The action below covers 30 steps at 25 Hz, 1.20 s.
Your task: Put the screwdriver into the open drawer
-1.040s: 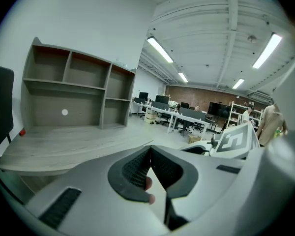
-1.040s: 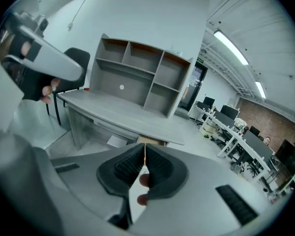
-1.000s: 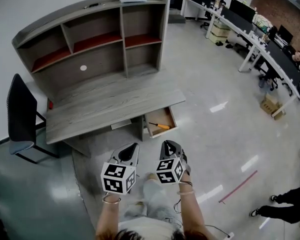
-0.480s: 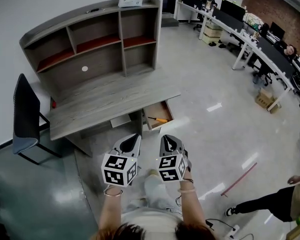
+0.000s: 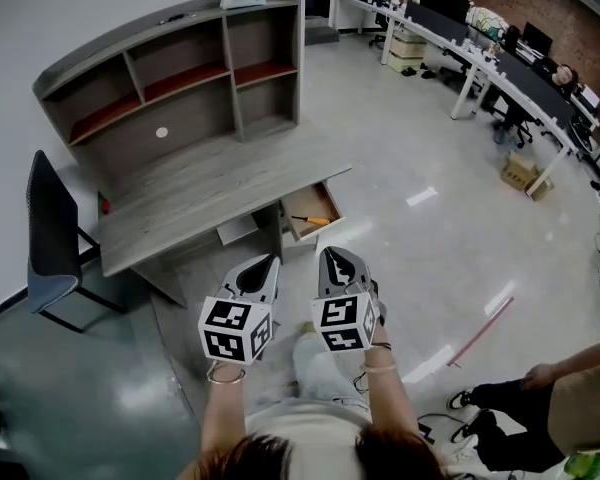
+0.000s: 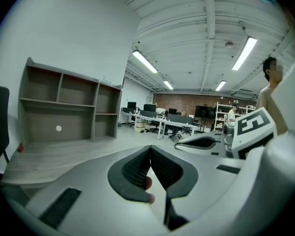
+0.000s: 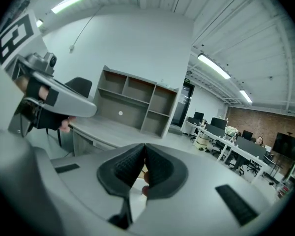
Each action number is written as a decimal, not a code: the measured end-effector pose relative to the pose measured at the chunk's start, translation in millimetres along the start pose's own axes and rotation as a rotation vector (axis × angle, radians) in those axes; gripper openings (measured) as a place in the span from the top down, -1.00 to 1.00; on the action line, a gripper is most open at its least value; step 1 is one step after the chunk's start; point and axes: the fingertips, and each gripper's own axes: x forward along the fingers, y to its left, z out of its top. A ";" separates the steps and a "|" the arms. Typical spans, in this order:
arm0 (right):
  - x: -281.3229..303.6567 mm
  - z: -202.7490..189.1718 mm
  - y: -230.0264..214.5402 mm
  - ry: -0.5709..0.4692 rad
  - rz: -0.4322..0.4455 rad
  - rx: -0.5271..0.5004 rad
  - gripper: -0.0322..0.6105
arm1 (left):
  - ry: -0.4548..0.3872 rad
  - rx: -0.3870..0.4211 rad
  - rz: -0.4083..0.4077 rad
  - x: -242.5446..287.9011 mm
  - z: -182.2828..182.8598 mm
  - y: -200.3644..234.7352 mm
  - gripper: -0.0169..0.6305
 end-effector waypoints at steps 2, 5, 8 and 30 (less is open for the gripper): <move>-6.7 5.9 1.5 -0.016 -0.003 0.008 0.81 | 0.000 0.001 -0.005 -4.9 -1.2 -0.8 0.90; -16.4 14.4 1.0 -0.036 -0.015 0.017 0.81 | 0.000 0.002 -0.009 -11.8 -1.3 -1.9 0.90; -26.7 20.3 0.8 -0.055 -0.028 0.022 0.81 | -0.002 0.003 -0.011 -18.4 -1.6 -3.5 0.90; -75.7 40.4 9.3 -0.151 -0.020 0.035 0.81 | -0.030 0.000 0.013 -46.3 0.9 -16.6 0.90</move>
